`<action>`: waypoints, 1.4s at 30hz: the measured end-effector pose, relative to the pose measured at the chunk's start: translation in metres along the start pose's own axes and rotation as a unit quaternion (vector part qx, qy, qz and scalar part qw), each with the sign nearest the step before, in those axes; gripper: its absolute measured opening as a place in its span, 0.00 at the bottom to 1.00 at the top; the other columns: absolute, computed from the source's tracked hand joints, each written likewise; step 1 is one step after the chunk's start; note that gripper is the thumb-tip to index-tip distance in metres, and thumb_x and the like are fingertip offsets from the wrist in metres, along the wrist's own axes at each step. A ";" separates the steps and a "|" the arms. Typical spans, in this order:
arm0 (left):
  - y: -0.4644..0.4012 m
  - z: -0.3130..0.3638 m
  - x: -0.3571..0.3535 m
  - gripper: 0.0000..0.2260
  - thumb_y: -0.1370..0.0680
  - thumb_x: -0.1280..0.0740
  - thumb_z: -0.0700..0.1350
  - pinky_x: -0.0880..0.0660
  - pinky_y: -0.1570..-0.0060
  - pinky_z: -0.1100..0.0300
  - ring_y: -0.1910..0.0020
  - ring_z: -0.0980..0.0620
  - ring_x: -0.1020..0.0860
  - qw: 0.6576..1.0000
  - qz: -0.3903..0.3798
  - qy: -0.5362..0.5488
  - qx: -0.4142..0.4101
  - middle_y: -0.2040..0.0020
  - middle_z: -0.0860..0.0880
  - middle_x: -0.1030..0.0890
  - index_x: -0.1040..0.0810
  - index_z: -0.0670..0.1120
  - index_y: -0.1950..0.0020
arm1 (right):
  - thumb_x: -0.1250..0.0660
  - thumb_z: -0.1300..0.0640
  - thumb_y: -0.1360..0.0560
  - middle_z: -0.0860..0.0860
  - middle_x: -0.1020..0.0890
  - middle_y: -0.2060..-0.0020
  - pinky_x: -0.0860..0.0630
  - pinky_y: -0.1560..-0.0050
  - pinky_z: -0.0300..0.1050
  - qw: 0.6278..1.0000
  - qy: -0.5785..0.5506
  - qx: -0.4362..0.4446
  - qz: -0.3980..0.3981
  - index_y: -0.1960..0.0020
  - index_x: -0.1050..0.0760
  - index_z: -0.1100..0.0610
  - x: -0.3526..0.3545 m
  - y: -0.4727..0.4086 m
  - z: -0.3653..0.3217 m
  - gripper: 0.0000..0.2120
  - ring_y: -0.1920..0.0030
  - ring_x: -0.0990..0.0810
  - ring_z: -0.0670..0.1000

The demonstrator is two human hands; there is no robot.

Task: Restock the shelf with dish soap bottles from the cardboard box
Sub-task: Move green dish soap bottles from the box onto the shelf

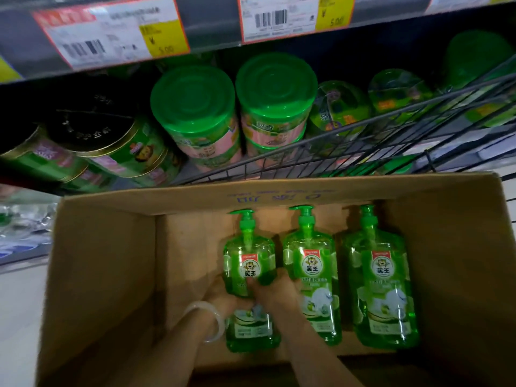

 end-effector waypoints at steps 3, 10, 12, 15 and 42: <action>0.000 -0.010 0.002 0.24 0.39 0.23 0.30 0.24 0.44 0.48 0.49 0.45 0.19 1.000 0.001 0.023 0.015 0.51 0.46 0.16 0.22 0.45 0.46 | 0.28 0.41 0.34 0.59 0.34 0.35 0.32 0.33 0.53 0.999 -0.033 0.005 0.015 0.34 0.36 0.54 0.001 0.000 0.003 0.35 0.33 0.34 0.61; 0.031 -0.031 0.004 0.20 0.36 0.24 0.30 0.24 0.51 0.57 0.53 0.49 0.21 0.993 0.042 0.112 0.025 0.52 0.47 0.17 0.22 0.44 0.48 | 0.25 0.56 0.33 0.51 0.21 0.50 0.25 0.51 0.40 0.991 -0.058 0.123 -0.018 0.45 0.35 0.57 0.007 0.026 -0.017 0.24 0.50 0.22 0.50; 0.050 -0.012 0.015 0.18 0.35 0.25 0.31 0.27 0.65 0.74 0.60 0.56 0.24 0.993 0.080 0.086 -0.028 0.57 0.52 0.20 0.26 0.47 0.53 | 0.25 0.57 0.34 0.47 0.21 0.54 0.24 0.51 0.42 0.988 -0.053 0.146 -0.012 0.46 0.34 0.56 0.016 0.037 -0.021 0.23 0.52 0.22 0.48; 0.066 0.007 0.023 0.19 0.36 0.22 0.36 0.24 0.61 0.70 0.54 0.53 0.19 0.992 0.078 0.037 -0.089 0.52 0.49 0.17 0.23 0.45 0.49 | 0.23 0.56 0.36 0.44 0.22 0.58 0.24 0.52 0.41 0.983 -0.063 0.174 0.019 0.47 0.33 0.55 0.035 0.057 -0.030 0.24 0.53 0.21 0.47; 0.482 -0.065 0.399 0.22 0.43 0.19 0.47 0.21 0.49 0.50 0.55 0.54 0.18 0.827 0.341 0.062 -0.443 0.54 0.52 0.16 0.23 0.54 0.54 | 0.21 0.62 0.39 0.54 0.19 0.57 0.20 0.53 0.54 0.797 -0.173 0.578 0.014 0.59 0.31 0.53 -0.176 0.518 -0.202 0.20 0.57 0.18 0.54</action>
Point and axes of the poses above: each hand's wrist, its own y-axis away from the middle knuckle, its own x-axis out of the back of the hand, z = x × y, the point moved 10 cm from there along -y, towards the middle knuckle
